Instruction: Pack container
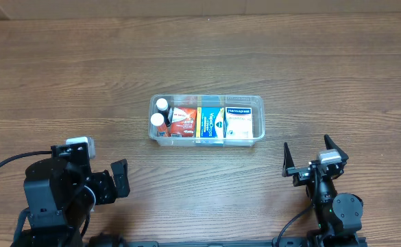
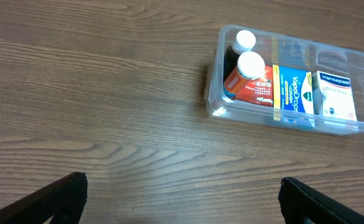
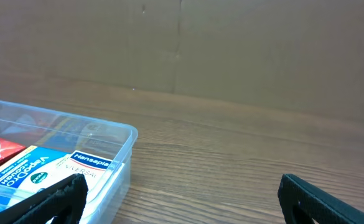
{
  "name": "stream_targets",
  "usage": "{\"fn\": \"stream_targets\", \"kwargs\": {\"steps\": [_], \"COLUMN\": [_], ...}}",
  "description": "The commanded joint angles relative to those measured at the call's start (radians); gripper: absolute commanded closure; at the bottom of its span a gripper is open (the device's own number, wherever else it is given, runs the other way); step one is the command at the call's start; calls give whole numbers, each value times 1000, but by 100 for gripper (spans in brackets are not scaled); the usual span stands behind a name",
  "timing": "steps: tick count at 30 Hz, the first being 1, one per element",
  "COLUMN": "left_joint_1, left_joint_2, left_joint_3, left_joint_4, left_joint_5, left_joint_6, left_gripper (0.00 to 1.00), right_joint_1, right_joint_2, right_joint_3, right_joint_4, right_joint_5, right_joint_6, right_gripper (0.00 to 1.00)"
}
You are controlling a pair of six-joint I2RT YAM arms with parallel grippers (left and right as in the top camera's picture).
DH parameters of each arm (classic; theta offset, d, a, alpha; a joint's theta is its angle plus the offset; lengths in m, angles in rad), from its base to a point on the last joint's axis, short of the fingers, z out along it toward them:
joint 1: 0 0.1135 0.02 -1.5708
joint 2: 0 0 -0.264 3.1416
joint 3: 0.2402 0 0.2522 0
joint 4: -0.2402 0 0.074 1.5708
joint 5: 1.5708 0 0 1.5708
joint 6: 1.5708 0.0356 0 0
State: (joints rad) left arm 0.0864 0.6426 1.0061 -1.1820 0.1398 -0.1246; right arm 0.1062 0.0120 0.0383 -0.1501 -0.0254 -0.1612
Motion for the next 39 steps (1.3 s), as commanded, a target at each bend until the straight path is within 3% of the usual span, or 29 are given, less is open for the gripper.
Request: {"fn": "stream_targets", "kwargs": {"steps": [1,17,20,25,28,34,36,39], "left_joint_1": [-3,-4,-8,-84,-93,-93,-93,-93], "left_joint_2": [-1,-8,-52,-318,-480,-598,-613,-632], "left_joint_3": [-5,-5,-45,-412,-663,-942,-996,-1001], "left_joint_4": [1,1,-21,340,669,1244,1304,1111], "left_joint_5": [14,14,-39,-43,-43,-46,-66,-64], "left_joint_6": [-13,-13,26,116,118,220,217,163], "left_gripper": [0,0,0,0,0,0,0,0], "right_joint_1": [5,5,5,5,5,5,5,5], "right_joint_2": [-9,-9,-9,-9,-9,-9,-9,-9], "right_joint_3": [-2,-2,-2,-2,-2,-2,-2,-2], "right_joint_4": [7,7,7,7,7,7,6,7], "right_joint_5": [5,5,5,5,5,5,5,5], "right_joint_6": [8,8,8,8,8,8,8,8], "right_gripper": [0,0,0,0,0,0,0,0]}}
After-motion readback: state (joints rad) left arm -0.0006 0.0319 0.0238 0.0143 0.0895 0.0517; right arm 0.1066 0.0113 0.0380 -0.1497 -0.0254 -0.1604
